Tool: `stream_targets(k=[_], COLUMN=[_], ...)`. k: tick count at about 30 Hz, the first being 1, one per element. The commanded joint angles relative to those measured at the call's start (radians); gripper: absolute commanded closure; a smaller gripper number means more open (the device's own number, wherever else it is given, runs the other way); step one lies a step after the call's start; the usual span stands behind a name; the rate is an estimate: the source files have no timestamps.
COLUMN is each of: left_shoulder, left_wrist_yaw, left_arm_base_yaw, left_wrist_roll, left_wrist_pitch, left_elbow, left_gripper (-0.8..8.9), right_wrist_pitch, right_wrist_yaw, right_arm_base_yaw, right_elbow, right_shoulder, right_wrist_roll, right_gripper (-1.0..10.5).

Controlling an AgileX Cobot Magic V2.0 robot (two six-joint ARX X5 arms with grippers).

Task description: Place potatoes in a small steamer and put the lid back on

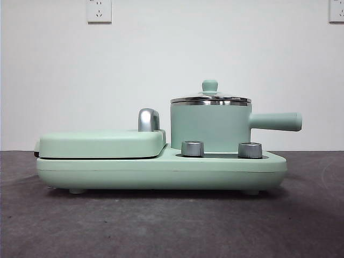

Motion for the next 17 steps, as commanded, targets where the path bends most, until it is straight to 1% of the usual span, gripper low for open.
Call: stream_targets(k=[1,3,9,17], left_shoulder=[-0.002,-0.002,-0.002,-0.002], left_wrist_yaw=[0.003,0.003,0.003,0.003], left_arm_base_yaw=[0.002,0.002,0.002,0.002], left_wrist_roll=[0.008,0.008,0.008,0.008], left_wrist_pitch=[0.015,0.015,0.016,0.015], left_elbow=[-0.019,-0.019,-0.019,-0.019], left_gripper=[8.08,8.08,8.08,8.08], right_wrist_pitch=[0.058,0.098,0.144,0.158], right_wrist_yaw=[-0.001,0.0,0.003,-0.001], right_arm_base_yaw=[-0.016,-0.026,-0.031,-0.03], right_elbow=[-0.047,-0.079,-0.151,-0.15], right_shoulder=[-0.064,-0.066,-0.066,-0.066], right_wrist_roll=[0.011,0.011,0.012,0.018], right_gripper=[9.3,9.3,9.3,9.3])
